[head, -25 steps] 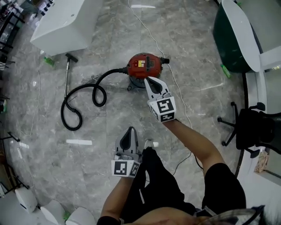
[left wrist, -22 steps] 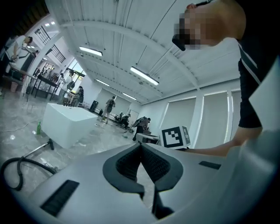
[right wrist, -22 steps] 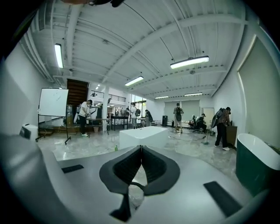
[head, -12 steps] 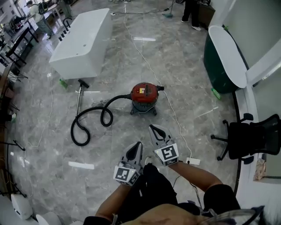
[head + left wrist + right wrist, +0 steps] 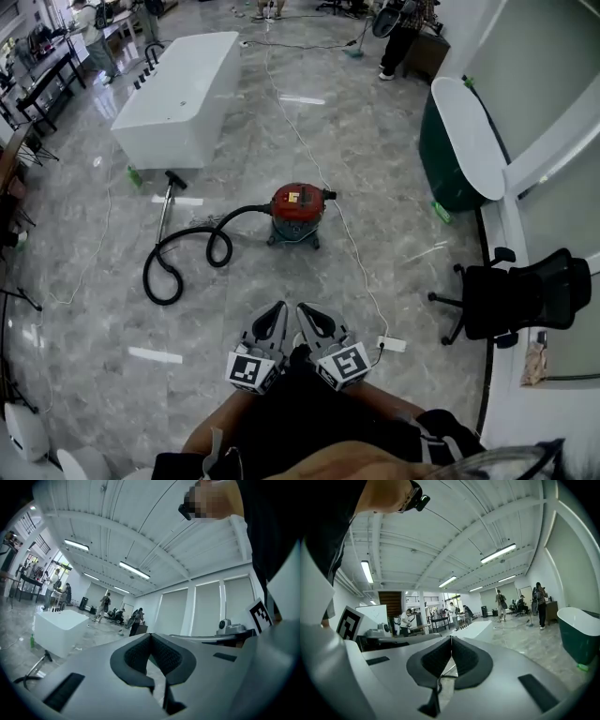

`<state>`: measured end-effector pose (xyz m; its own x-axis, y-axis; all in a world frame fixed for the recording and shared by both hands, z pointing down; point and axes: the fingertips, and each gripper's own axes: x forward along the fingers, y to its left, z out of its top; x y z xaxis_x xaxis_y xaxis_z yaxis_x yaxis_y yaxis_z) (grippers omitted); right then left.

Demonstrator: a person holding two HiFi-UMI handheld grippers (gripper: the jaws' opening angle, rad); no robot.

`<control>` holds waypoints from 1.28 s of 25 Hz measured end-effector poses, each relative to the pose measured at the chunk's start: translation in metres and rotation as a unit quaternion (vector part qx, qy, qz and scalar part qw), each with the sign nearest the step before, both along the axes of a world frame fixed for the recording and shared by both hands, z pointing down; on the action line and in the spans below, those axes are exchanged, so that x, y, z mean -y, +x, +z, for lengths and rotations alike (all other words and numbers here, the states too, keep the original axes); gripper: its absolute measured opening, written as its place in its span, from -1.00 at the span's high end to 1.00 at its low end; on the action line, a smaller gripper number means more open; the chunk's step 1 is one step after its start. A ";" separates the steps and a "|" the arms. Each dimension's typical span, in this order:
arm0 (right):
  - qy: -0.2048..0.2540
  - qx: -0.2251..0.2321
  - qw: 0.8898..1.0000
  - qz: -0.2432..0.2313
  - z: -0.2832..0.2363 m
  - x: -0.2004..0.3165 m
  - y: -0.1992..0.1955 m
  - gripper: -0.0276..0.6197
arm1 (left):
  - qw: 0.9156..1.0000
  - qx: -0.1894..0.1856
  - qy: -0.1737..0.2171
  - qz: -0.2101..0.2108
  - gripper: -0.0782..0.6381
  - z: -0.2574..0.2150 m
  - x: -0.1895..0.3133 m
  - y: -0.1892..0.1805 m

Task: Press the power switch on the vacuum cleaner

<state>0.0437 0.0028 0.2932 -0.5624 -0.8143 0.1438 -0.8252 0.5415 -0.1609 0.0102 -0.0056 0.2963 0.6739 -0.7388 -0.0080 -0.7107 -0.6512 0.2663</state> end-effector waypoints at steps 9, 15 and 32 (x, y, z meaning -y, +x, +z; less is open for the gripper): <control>0.048 -0.045 0.998 0.022 -0.014 -0.026 -0.010 0.86 | 1.000 -0.008 0.017 0.001 0.73 -0.032 -0.037 -0.016; 0.050 -0.032 0.998 0.032 -0.024 -0.032 -0.022 0.86 | 1.000 -0.021 0.010 -0.010 0.73 -0.033 -0.031 -0.023; 0.071 -0.008 0.997 0.035 -0.037 -0.026 -0.038 0.86 | 0.998 -0.041 0.033 -0.029 0.73 -0.045 -0.033 -0.037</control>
